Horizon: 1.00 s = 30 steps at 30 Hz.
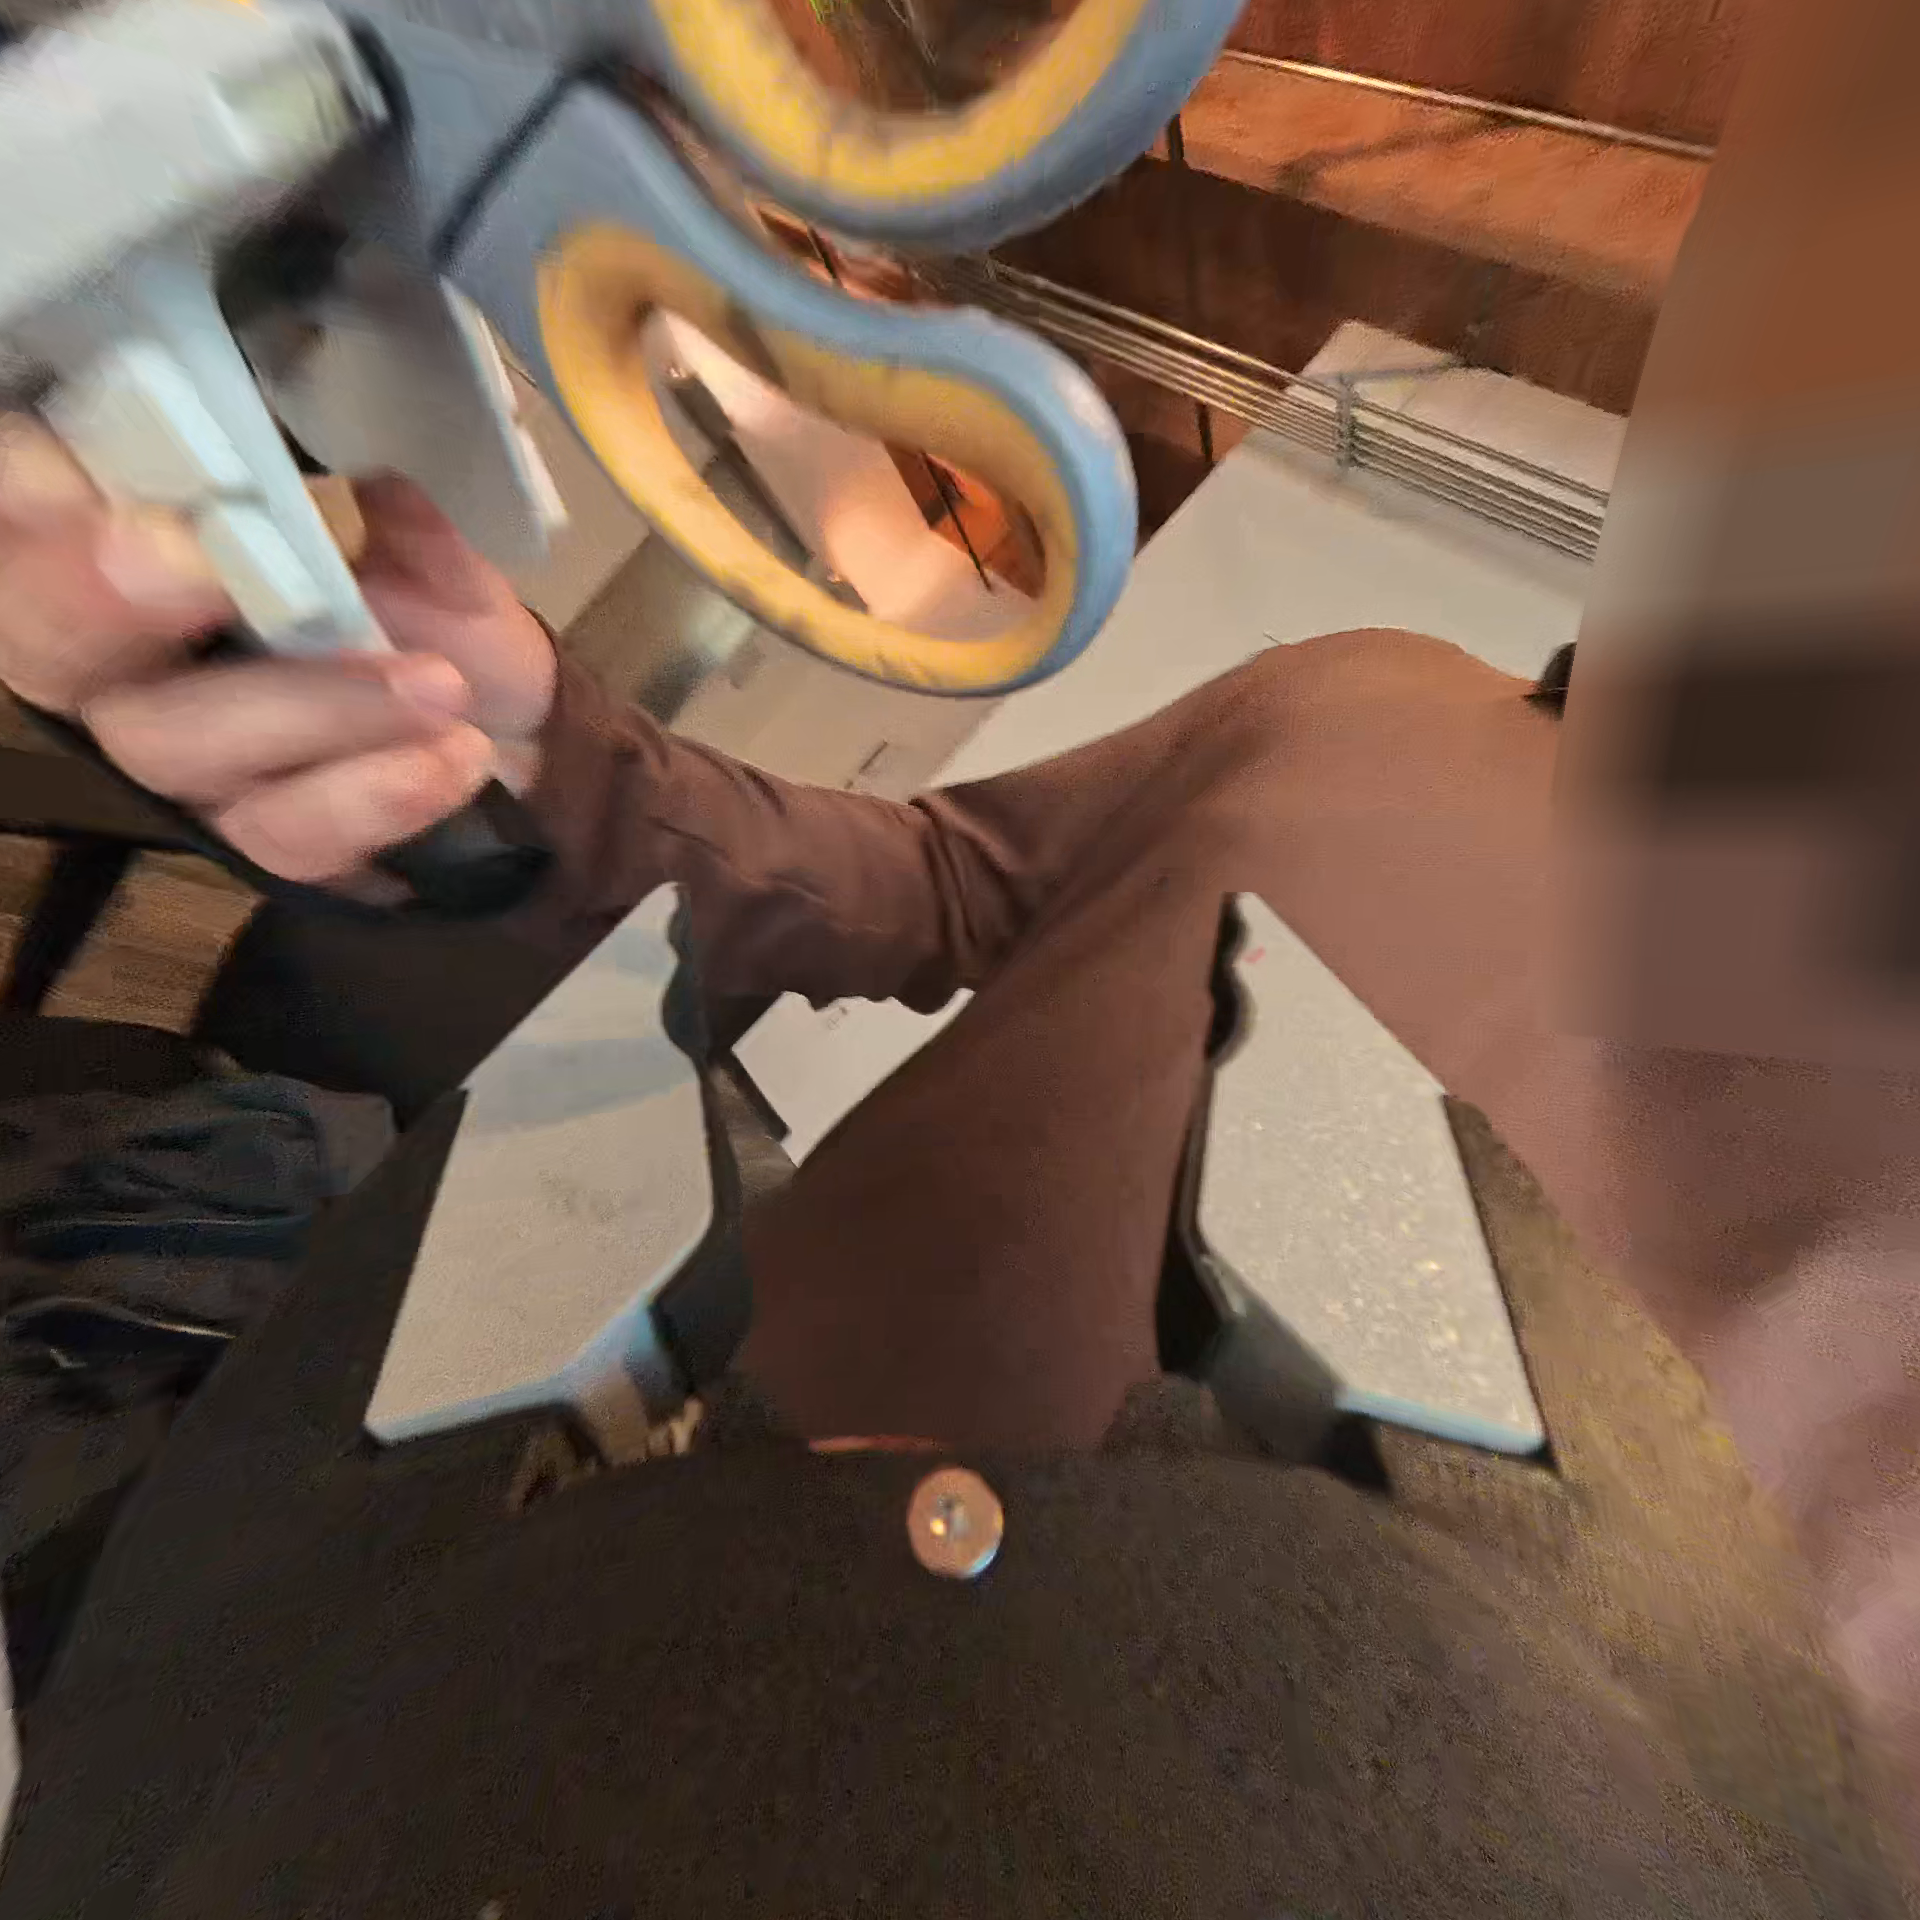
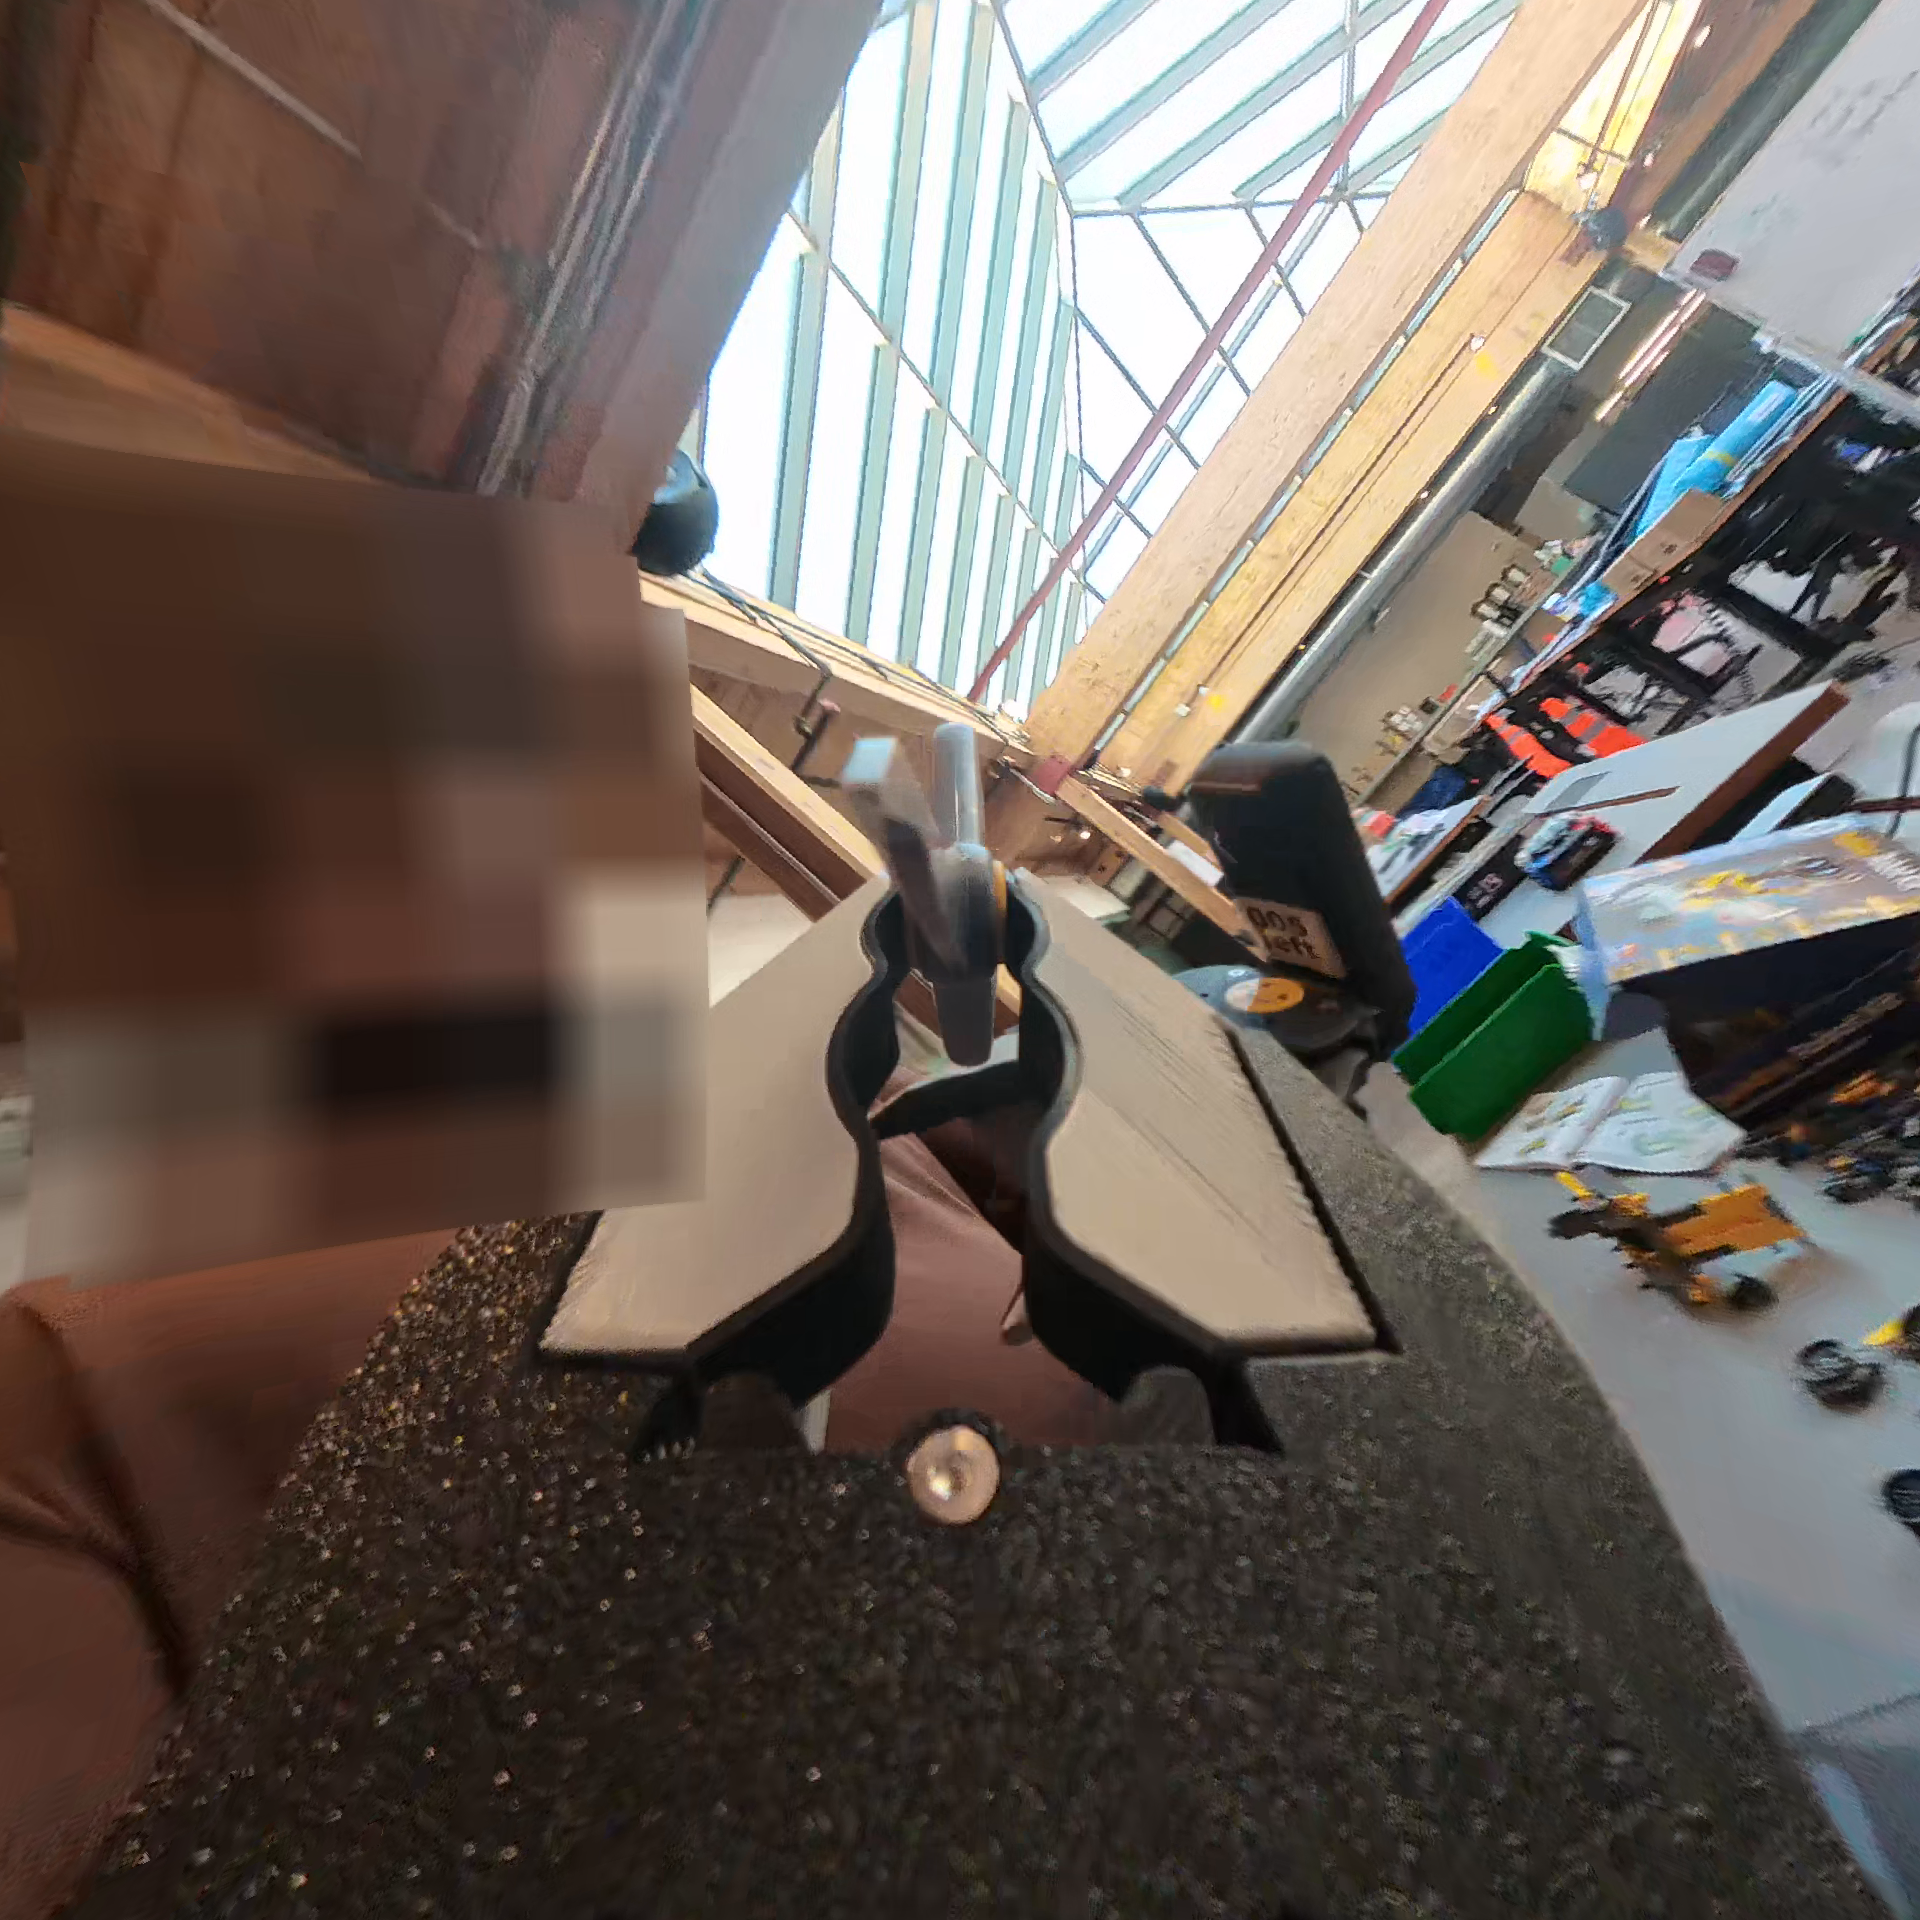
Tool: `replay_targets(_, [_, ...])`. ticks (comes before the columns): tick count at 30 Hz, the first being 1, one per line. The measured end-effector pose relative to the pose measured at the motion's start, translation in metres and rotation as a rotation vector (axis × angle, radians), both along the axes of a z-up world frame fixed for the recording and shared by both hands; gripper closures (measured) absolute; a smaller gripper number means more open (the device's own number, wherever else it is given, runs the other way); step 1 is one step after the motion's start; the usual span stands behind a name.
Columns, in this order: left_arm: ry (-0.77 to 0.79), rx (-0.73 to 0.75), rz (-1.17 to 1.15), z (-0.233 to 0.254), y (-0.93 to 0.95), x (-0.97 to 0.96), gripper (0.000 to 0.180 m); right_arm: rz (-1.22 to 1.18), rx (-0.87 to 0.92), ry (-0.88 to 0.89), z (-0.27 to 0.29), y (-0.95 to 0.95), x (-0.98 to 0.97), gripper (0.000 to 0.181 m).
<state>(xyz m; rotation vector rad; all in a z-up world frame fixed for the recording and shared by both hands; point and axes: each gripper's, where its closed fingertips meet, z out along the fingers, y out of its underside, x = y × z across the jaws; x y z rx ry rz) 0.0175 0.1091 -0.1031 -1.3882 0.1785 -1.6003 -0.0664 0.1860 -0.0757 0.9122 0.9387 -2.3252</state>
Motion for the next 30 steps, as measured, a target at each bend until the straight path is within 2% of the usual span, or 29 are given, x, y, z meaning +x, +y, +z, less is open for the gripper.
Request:
replay_targets(2, [-0.006, 0.002, -0.041, 0.007, -0.007, 0.009, 0.071, -0.04, 0.089, 0.063, 0.008, -0.003, 0.001, 0.166])
replay_targets(7, [-0.2, -0.017, -0.2, 0.041, -0.019, 0.017, 0.067, -0.142, 0.312, 0.247, 0.028, -0.014, 0.01, 0.165])
replay_targets(11, [-0.33, -0.019, -0.302, 0.058, -0.023, 0.019, 0.058, -0.18, 0.466, 0.309, 0.031, -0.022, 0.011, 0.166])
replay_targets(15, [-0.379, -0.038, -0.349, 0.063, -0.024, 0.025, 0.052, -0.19, 0.597, 0.349, 0.029, -0.031, 0.015, 0.166])
replay_targets(18, [-0.381, -0.118, -0.323, 0.054, -0.014, 0.029, 0.05, -0.192, 0.702, 0.376, 0.025, -0.04, 0.021, 0.166])
replay_targets(23, [-0.228, -0.275, -0.149, 0.017, 0.01, 0.035, 0.048, -0.204, 0.828, 0.365, 0.014, -0.045, 0.023, 0.166])
replay_targets(24, [-0.13, -0.301, -0.076, 0.001, 0.014, 0.034, 0.049, -0.205, 0.824, 0.353, 0.012, -0.044, 0.023, 0.166])
replay_targets(26, [-0.013, -0.326, 0.066, -0.018, 0.021, 0.025, 0.038, -0.222, 0.813, 0.316, 0.008, -0.039, 0.02, 0.166])
replay_targets(28, [0.099, -0.354, 0.181, -0.037, 0.026, 0.013, 0.039, -0.231, 0.794, 0.28, 0.002, -0.034, 0.019, 0.166])
replay_targets(30, [0.294, -0.394, 0.324, -0.066, 0.032, -0.002, 0.044, -0.237, 0.761, 0.237, -0.003, -0.031, 0.016, 0.166])
